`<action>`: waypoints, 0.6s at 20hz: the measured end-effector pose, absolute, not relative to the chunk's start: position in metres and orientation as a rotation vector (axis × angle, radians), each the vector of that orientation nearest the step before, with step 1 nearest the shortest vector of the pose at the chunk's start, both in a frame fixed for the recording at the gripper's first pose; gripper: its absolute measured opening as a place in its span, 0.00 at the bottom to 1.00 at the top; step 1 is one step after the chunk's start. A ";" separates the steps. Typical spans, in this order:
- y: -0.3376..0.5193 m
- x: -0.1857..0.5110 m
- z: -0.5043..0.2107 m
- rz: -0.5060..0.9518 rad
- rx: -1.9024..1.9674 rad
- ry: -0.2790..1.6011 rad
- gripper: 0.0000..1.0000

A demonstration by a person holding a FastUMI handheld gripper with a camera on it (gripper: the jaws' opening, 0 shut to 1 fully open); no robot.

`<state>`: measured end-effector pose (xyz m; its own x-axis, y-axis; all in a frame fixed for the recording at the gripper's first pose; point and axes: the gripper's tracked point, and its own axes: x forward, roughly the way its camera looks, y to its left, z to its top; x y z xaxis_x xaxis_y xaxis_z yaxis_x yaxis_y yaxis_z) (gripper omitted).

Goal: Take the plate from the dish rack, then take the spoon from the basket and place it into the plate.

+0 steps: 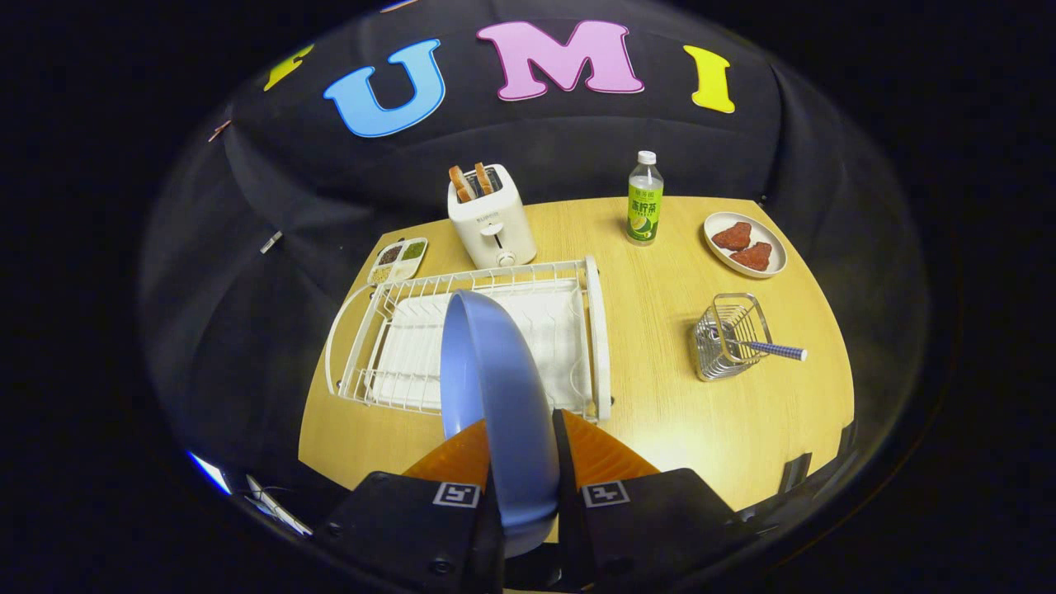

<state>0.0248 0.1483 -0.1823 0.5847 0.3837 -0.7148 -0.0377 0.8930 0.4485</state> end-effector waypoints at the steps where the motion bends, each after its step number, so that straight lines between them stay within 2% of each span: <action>1: 0.143 0.013 -0.185 0.263 0.412 0.926 0.30; 7: 0.126 -0.051 -0.212 0.311 0.490 1.020 0.30; 12: 0.118 -0.076 -0.244 0.280 0.497 1.084 0.30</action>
